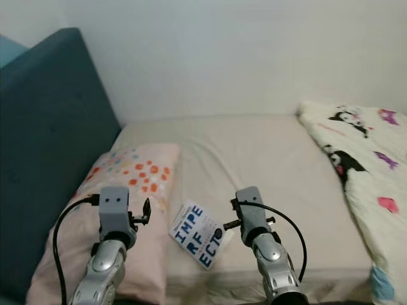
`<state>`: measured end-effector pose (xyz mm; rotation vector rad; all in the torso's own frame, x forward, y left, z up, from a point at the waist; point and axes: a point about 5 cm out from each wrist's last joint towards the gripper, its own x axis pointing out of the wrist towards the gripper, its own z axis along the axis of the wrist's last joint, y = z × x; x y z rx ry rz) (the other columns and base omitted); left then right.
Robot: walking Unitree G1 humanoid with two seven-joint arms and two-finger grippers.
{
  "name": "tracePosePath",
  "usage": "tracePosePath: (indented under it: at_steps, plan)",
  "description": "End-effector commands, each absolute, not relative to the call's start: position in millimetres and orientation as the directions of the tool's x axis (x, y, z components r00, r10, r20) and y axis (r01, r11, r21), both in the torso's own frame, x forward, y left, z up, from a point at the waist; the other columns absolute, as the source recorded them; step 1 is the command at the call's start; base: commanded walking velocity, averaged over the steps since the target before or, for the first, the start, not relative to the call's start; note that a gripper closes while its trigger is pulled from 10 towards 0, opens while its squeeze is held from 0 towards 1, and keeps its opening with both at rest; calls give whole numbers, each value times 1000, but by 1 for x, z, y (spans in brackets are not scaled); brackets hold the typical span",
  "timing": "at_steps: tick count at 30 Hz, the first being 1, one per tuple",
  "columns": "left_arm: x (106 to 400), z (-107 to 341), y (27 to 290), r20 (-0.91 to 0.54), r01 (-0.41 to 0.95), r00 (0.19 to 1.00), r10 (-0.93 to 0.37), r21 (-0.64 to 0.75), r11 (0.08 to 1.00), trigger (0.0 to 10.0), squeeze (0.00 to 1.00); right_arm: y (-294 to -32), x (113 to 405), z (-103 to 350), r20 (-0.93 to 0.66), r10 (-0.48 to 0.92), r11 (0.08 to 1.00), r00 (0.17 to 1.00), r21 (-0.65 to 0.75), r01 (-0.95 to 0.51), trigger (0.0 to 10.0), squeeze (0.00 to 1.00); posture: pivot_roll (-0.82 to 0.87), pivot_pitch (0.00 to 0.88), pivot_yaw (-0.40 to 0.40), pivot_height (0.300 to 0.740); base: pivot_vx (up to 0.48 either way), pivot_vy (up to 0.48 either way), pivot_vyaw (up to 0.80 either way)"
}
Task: Clean up the room
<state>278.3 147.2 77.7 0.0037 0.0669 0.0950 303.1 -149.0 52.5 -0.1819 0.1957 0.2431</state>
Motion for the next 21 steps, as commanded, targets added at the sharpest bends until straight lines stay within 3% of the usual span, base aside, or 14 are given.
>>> tracePosePath:
  at_steps: [1, 11, 21]
  plan:
    - [276, 75, 151, -81, -103, 991, 105, 31, 994, 10000, 0, -149, 300, 48, -224, 217, 956, 950, -146, -253, 10000, 0, -40, 74, -10, 734, 0, 0, 800]
    - [276, 75, 151, -82, -92, 992, 94, 33, 995, 10000, 0, -150, 301, 49, -214, 212, 959, 953, -140, -245, 10000, 0, -36, 76, -9, 734, 0, 0, 794]
    - [277, 75, 146, -86, -40, 995, 43, 37, 999, 10000, 0, -154, 302, 49, -206, 180, 973, 962, -106, -205, 10000, 0, -39, 82, -3, 734, 0, 0, 0]
